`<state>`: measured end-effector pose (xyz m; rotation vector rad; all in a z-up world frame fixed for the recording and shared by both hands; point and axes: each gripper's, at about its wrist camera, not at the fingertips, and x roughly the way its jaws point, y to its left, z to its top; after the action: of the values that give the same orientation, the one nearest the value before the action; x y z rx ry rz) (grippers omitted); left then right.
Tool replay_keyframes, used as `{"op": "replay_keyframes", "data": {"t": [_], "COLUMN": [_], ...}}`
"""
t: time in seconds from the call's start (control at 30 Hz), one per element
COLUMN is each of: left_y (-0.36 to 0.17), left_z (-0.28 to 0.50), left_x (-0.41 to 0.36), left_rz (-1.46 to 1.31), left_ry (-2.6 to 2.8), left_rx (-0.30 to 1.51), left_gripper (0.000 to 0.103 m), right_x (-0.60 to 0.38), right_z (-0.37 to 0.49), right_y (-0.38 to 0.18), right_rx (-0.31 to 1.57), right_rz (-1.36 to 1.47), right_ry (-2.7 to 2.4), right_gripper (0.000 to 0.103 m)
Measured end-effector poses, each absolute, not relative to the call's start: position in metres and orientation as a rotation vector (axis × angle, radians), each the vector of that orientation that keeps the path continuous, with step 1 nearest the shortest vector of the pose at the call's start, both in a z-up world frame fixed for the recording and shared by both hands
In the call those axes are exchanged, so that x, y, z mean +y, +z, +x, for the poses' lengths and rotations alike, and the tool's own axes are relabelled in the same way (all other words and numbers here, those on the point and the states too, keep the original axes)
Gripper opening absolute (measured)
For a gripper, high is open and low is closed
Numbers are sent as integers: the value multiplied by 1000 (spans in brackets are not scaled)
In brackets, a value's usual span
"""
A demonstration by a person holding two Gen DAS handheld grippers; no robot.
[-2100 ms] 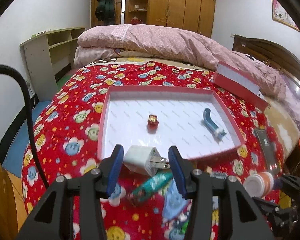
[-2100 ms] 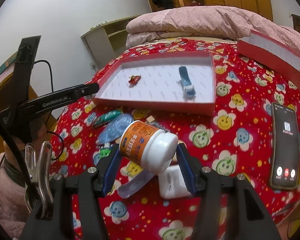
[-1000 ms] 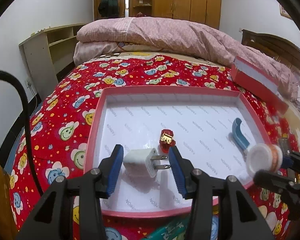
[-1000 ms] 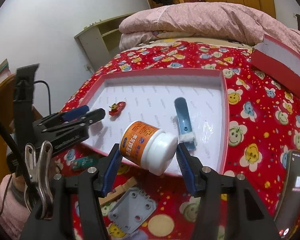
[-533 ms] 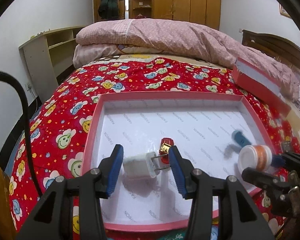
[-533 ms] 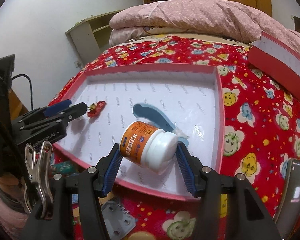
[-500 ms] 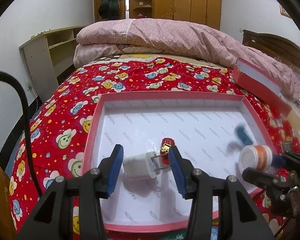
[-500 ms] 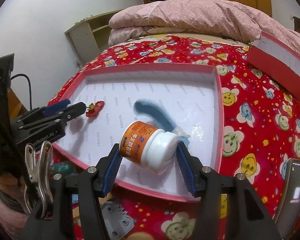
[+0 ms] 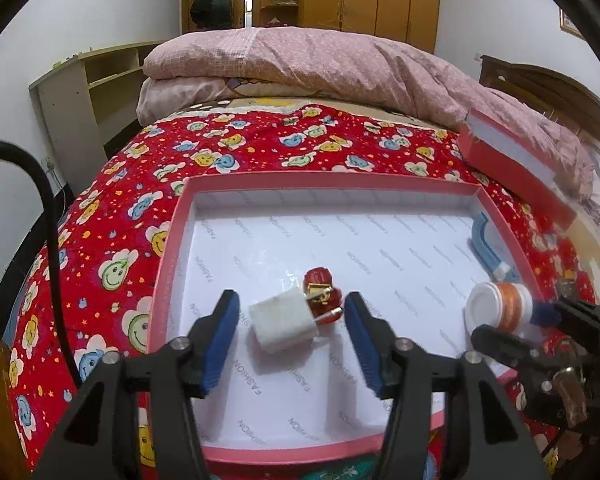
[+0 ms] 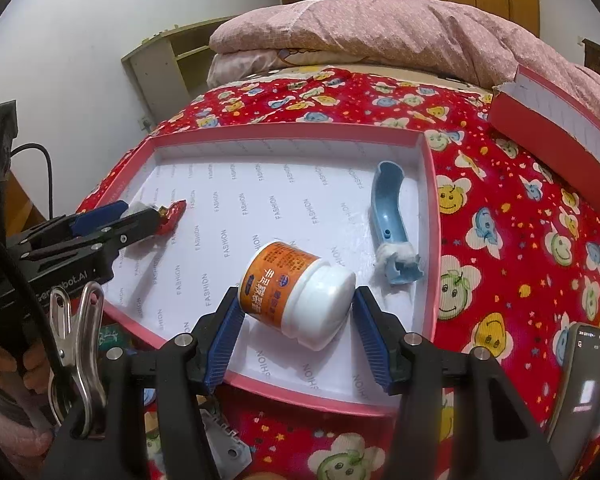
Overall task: Organize rigid objects
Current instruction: 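Open both tools to release charger plug and jar inside the tray, then withdraw both tools from the tray toward the remaining items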
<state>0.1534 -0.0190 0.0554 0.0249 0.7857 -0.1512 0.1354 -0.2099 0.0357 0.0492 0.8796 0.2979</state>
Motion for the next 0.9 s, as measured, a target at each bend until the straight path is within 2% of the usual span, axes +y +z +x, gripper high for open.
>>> {"op": "replay_keyframes", "data": {"t": [0.23,0.9], "left_y": [66,78], "left_z": [143,86], "left_x": [-21,0], "left_rz": [44,33], "left_ry": [-150,-143], "left_rx": [765,751], "left_gripper": [67,67], "right_x": [-213,-217], "right_z": [131,91], "right_y": [40,64], "right_rx": [865,824], "right_rz": [66,80], "right_ry": [299,324], "right_gripper": [60,62]}}
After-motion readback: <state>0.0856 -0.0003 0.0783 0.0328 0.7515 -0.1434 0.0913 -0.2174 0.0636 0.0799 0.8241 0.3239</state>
